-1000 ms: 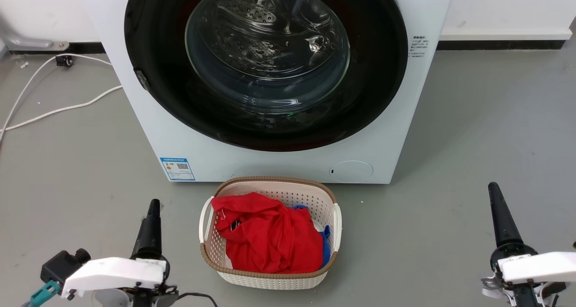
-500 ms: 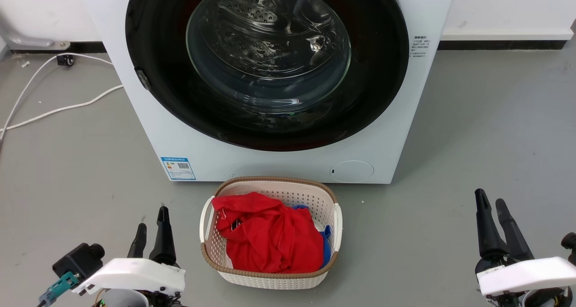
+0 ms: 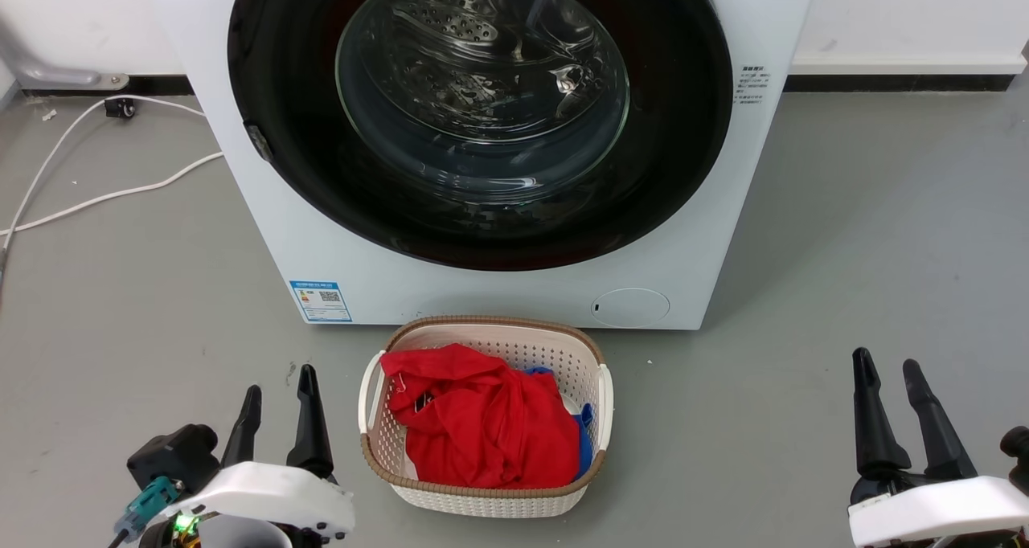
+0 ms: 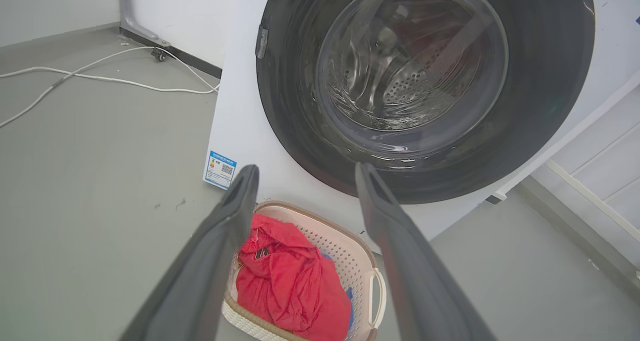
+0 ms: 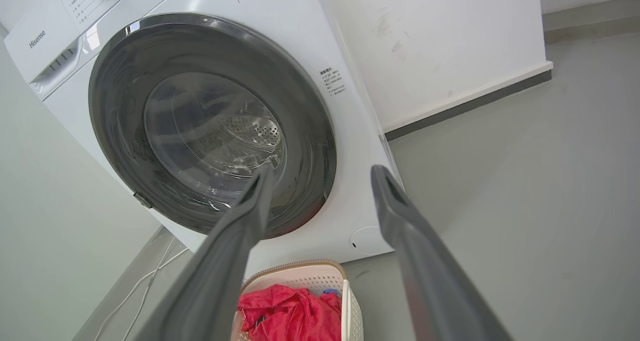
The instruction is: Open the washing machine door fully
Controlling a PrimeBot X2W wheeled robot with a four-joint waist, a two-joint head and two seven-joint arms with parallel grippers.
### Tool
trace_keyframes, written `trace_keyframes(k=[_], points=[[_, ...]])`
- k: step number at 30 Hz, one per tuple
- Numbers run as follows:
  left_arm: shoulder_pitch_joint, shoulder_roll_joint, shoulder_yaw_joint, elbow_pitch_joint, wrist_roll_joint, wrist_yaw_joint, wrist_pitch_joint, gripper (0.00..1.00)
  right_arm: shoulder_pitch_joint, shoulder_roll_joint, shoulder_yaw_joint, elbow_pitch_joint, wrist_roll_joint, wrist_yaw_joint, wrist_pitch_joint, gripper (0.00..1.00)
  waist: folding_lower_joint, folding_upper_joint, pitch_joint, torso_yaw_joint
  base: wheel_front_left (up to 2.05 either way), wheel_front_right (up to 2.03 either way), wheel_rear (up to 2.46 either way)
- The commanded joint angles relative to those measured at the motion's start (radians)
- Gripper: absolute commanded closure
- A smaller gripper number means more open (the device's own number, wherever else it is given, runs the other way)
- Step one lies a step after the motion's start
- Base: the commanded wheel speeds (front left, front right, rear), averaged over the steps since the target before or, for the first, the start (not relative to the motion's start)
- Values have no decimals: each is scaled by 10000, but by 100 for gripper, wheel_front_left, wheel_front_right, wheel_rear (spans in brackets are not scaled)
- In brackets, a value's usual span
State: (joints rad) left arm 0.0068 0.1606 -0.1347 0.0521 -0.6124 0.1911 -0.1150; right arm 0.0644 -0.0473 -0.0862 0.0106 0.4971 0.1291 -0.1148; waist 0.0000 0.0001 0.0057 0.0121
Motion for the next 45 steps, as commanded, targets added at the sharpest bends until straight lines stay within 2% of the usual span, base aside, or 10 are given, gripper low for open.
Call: trace_keyframes(k=[1, 8, 28, 45], points=[[-12, 133, -96, -183, 299, 101, -105, 0, -13, -38, 11, -202, -334, 19, -97, 0, 0, -1, -4, 5, 0, 0, 0], [80, 286, -432, -323, 1011, 318, -301, 0, 169, -40, 17, -362, -1007, 20, -293, 0, 0, -1, -30, 38, 0, 0, 0], [310, 440, -939, -762, 2791, 561, -762, 0, 568, -43, -53, -919, -2469, 22, -759, 0, 0, -1, -85, 91, 0, 0, 0], [676, 8, -715, -604, 3965, 60, -1139, 0, 926, -45, -200, -1055, -3298, 24, -1160, 0, 0, -1, -105, 145, 0, 0, 0]])
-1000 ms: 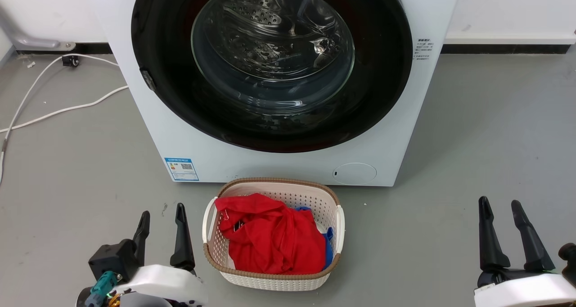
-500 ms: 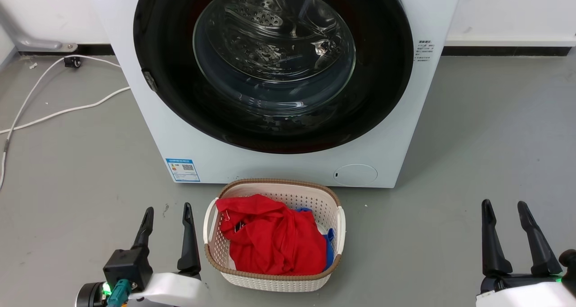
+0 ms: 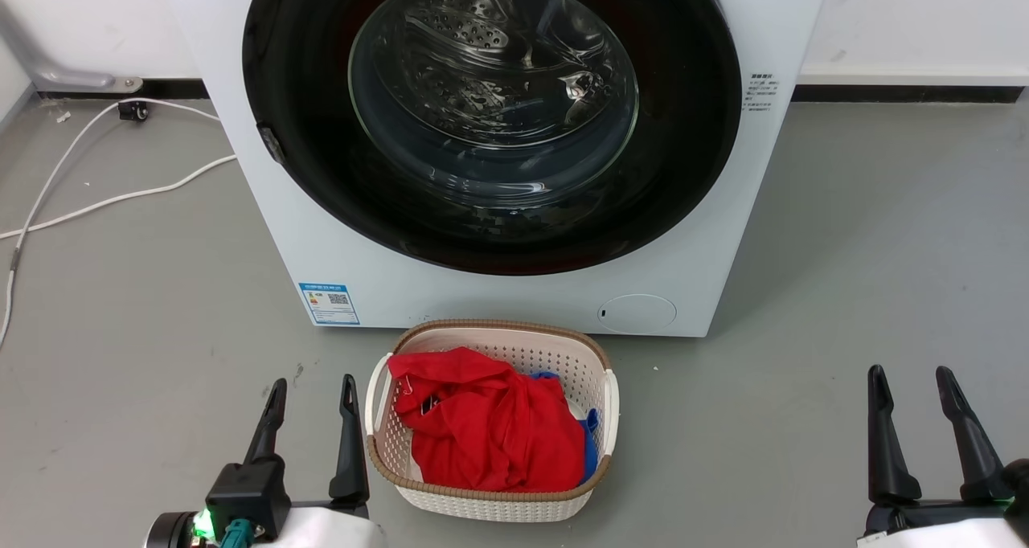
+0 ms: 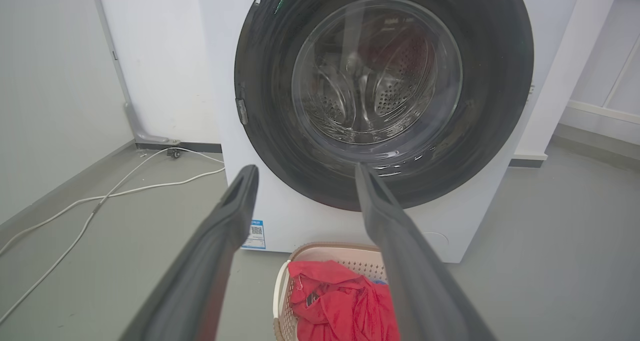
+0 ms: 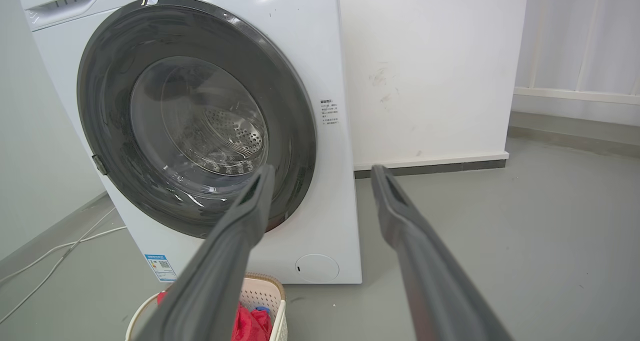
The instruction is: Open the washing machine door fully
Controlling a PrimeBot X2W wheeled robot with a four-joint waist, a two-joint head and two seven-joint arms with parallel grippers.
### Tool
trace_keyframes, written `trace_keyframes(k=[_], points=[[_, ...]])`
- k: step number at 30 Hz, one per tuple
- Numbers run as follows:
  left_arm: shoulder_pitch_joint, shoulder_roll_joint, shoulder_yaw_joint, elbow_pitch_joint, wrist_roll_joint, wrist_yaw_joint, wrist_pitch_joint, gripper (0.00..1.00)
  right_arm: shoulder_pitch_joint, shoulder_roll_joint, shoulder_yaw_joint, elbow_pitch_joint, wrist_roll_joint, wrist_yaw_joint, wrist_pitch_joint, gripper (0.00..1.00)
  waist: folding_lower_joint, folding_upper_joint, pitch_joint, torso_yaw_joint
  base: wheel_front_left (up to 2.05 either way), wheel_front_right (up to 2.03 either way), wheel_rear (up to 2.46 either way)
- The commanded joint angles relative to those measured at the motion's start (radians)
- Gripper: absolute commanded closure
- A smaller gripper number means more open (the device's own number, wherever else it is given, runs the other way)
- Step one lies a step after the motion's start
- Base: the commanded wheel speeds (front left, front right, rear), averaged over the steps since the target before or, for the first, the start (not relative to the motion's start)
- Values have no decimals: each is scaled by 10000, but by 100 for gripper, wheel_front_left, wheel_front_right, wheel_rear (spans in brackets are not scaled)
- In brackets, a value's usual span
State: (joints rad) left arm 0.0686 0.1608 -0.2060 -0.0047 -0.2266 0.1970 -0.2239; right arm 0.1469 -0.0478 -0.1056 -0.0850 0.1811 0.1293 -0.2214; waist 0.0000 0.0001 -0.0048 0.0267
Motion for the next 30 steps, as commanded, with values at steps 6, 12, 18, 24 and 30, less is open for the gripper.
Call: trace_keyframes(k=[6, 12, 18, 24, 30], points=[[157, -198, 164, 79, 562, -248, -177, 0, 189, -41, -25, -138, -397, 23, -199, 0, 0, -1, -3, 24, 0, 0, 0], [247, -377, 350, 135, 1054, -439, -278, 0, 268, -40, -22, -103, -679, 22, -295, 0, 0, -1, 8, 54, 0, 0, 0], [332, -548, 496, 178, 1550, -549, -384, 0, 382, -40, -11, -22, -862, 23, -413, 0, 0, -1, 15, 59, 0, 0, 0], [407, -672, 664, 287, 1723, -724, -420, 0, 418, -39, -62, 78, -781, 14, -444, 0, 0, -1, 10, 46, 0, 0, 0], [409, -797, 816, 408, 1745, -891, -419, 0, 439, -39, -43, 186, -659, 14, -443, 0, 0, -1, 17, 51, 0, 0, 0]])
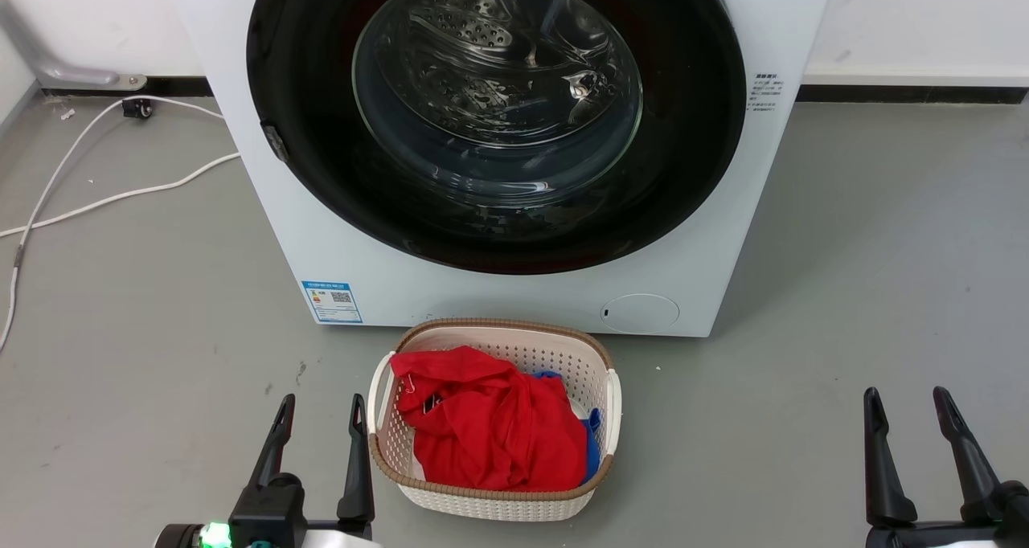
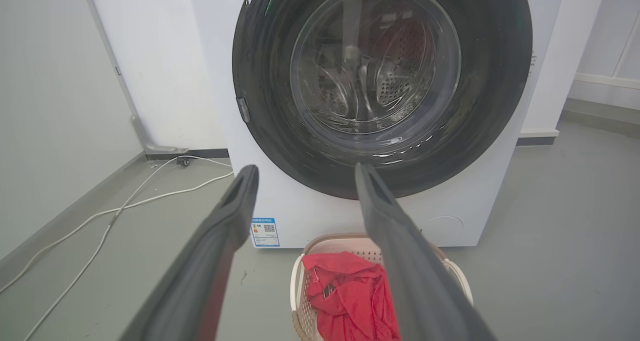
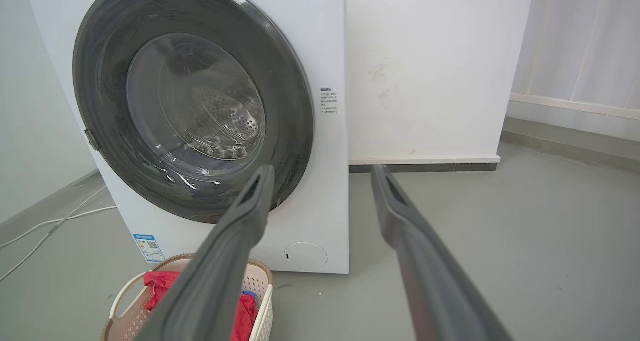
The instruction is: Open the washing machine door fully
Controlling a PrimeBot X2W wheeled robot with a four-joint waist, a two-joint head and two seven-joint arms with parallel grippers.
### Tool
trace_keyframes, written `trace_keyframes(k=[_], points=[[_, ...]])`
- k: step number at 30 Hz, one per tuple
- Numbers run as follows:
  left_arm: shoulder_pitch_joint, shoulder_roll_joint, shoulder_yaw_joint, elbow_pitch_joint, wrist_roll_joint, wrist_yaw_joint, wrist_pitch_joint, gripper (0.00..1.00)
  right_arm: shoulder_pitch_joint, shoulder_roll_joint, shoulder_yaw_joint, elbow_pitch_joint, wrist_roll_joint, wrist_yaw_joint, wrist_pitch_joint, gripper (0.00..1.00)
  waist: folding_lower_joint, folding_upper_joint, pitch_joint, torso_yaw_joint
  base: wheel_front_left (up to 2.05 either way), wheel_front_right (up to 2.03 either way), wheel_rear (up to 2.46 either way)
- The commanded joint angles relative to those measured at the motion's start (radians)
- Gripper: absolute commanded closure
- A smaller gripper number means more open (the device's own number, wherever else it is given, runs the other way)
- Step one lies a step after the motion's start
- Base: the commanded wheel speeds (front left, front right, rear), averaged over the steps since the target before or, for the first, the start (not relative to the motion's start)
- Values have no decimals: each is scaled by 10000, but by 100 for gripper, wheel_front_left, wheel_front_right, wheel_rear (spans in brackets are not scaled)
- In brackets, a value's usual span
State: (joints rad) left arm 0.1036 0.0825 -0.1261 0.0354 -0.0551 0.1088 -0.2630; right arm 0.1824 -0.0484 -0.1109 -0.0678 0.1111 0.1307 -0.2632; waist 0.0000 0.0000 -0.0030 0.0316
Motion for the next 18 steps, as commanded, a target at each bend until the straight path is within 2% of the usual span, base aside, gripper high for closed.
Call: trace_keyframes(k=[1, 14, 18], points=[[61, -37, 40, 20, 38, -32, -28, 0, 87, -33, 8, 31, 45, 1, -26, 0, 0, 0, -3, 5, 0, 0, 0], [138, -177, 262, 157, 169, -176, -28, 0, 130, -34, 56, 121, 45, -1, -25, 0, 0, 0, -55, -1, 0, 0, 0], [153, -205, 297, 180, 171, -196, -28, 0, 68, -34, 66, 34, 449, 1, -25, 0, 0, 0, -92, 5, 0, 0, 0]])
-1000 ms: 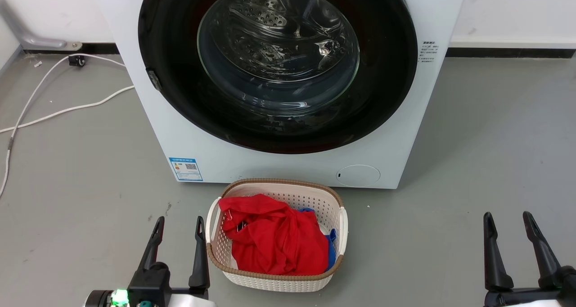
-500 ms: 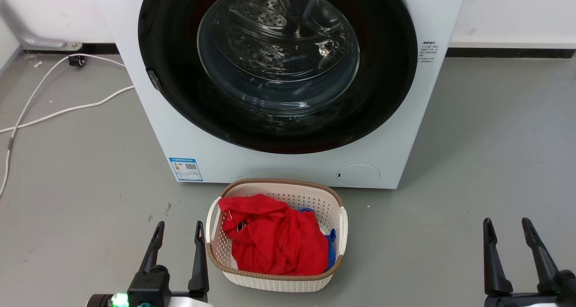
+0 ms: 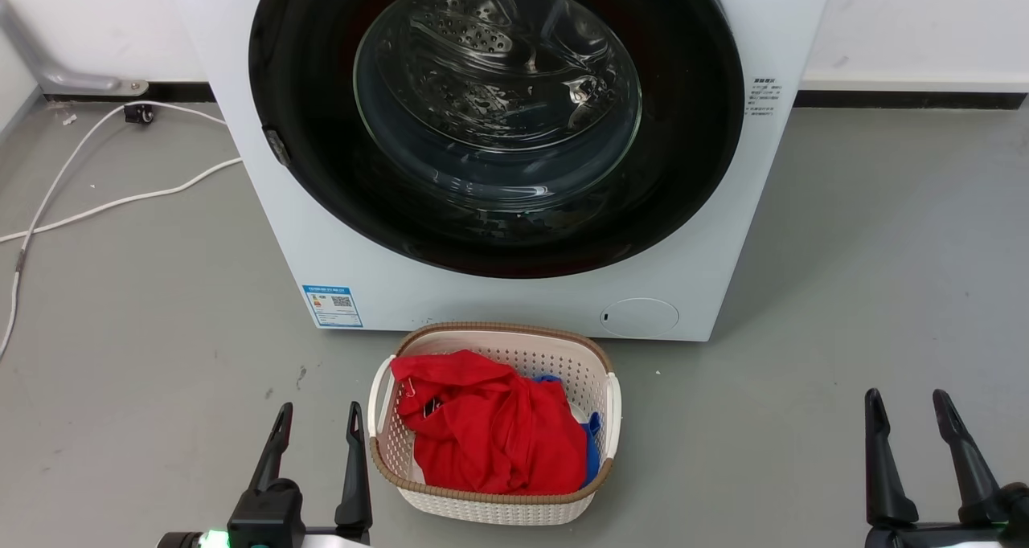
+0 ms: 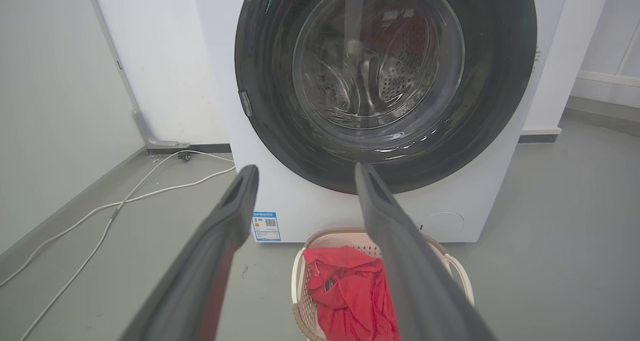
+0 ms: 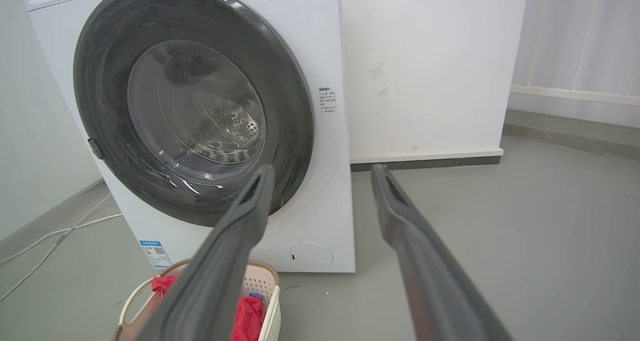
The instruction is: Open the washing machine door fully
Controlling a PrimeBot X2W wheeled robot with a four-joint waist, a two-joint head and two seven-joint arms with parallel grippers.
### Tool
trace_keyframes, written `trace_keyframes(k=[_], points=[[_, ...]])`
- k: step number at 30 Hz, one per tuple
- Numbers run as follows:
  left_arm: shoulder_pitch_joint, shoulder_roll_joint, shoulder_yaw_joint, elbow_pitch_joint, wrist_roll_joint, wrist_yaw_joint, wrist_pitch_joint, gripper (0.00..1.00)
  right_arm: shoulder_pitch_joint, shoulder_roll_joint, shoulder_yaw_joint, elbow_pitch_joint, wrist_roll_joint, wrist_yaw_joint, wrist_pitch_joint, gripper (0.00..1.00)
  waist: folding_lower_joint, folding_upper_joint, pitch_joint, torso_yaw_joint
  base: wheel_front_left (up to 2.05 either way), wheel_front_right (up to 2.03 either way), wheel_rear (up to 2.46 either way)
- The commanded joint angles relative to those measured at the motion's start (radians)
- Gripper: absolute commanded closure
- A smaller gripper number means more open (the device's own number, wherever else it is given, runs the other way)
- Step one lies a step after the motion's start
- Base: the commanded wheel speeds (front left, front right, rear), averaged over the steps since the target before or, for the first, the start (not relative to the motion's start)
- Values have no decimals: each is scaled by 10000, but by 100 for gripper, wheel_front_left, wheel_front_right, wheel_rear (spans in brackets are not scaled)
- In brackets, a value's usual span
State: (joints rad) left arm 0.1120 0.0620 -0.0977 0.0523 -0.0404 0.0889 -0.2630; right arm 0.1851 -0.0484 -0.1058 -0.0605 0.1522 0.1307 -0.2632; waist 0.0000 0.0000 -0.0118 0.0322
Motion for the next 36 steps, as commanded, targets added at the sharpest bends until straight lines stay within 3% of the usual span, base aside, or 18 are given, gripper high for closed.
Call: trace_keyframes(k=[1, 4, 10, 11, 12, 27, 36], points=[[69, 0, 13, 11, 24, 3, -28, 0, 41, -34, 14, -39, 39, 1, -25, 0, 0, 0, -4, -1, 0, 0, 0], [72, -19, 45, 14, 48, -9, -28, 0, -71, -34, -112, -103, 990, 1, -25, 0, 0, 0, -29, -8, 0, 0, 0], [108, -41, 82, 35, 99, -43, -28, 0, -200, -15, 69, 80, 4272, 1, -25, 0, 0, 0, -89, -30, 0, 0, 0], [115, -41, 87, 45, 100, -49, -28, 0, -204, -32, 123, 74, 4711, 1, -25, 15, 0, 0, -99, -32, 0, 0, 0], [117, -46, 80, 52, 110, -59, -28, 0, -196, -29, 287, 38, 5173, 1, -25, 100, 0, 0, -110, -27, 0, 0, 0], [114, -74, 139, 100, 195, -52, -28, 0, 199, -260, 1545, 73, 11897, 10, 42, 100, 0, 0, -127, 15, 0, 0, 0], [150, -85, 198, 58, 221, -12, -28, 0, 391, -459, 992, -400, 15380, 10, 1749, 100, 0, 0, -78, 16, 0, 0, 0]])
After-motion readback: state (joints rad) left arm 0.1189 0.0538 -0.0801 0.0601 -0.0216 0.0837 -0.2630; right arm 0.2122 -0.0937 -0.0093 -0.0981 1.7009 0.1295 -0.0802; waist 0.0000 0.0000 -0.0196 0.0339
